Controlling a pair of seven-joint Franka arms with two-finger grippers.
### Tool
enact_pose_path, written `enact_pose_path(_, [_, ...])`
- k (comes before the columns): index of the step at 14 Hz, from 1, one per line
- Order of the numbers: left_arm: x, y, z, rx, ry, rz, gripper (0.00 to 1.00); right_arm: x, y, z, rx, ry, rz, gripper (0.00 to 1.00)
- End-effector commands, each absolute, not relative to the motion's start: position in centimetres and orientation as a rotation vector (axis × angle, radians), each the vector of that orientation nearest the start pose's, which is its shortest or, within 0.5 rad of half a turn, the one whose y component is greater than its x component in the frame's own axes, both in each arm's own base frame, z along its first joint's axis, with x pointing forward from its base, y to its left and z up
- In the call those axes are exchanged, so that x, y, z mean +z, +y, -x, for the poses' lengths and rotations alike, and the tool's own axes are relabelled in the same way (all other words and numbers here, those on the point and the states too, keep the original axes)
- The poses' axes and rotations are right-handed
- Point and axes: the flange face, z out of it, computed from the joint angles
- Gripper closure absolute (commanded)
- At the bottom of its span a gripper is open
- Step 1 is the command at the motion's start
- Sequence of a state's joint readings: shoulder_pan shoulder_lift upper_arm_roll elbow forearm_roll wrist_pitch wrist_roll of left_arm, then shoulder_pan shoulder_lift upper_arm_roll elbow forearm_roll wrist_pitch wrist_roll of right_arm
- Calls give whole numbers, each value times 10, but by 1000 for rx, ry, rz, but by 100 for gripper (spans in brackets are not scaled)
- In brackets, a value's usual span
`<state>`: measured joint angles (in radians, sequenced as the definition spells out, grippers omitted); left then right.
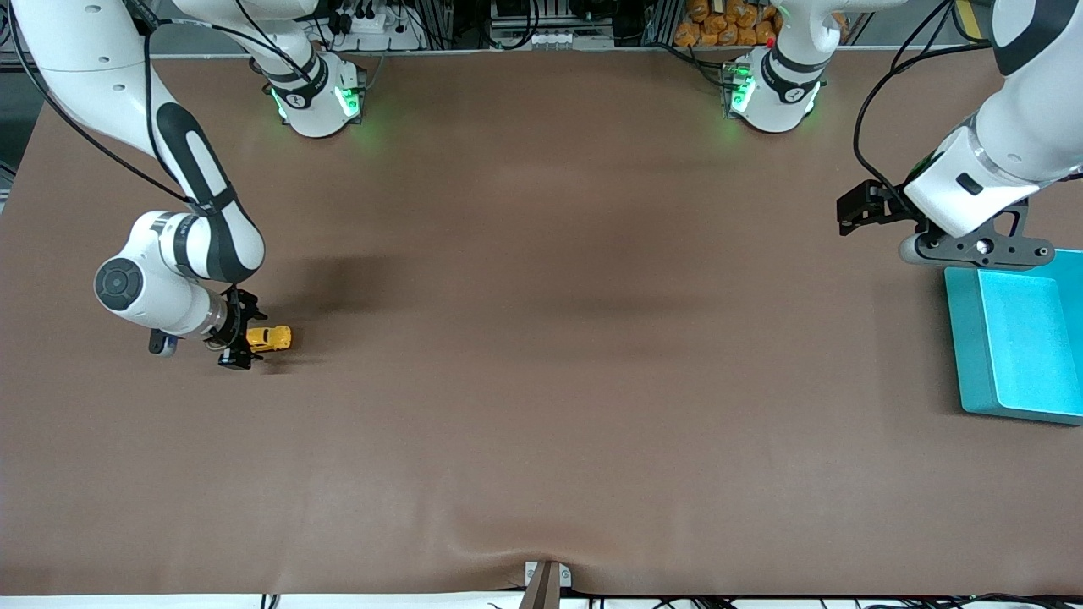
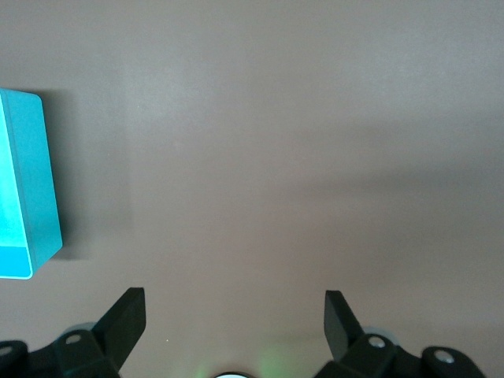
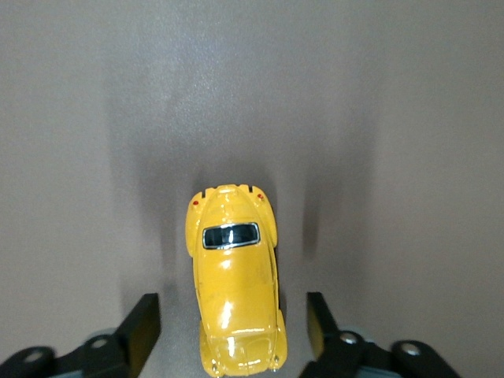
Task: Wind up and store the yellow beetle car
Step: 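Lower the right gripper over the yellow car, fingers straddling it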
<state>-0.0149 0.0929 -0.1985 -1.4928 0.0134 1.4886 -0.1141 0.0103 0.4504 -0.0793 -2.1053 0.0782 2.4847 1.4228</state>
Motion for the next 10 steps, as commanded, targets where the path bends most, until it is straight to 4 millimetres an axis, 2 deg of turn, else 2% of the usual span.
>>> enact_pose_path(1, [606, -116, -564, 126, 141, 3104, 0, 204, -36, -569, 107, 2237, 2245, 22])
enact_pose_path(5, [606, -116, -564, 126, 140, 3103, 0, 207, -37, -566, 105, 2237, 2241, 24])
enact_pose_path(10, [606, -115, -564, 123, 136, 3103, 0, 202, -38, -562, 111, 2243, 2242, 33])
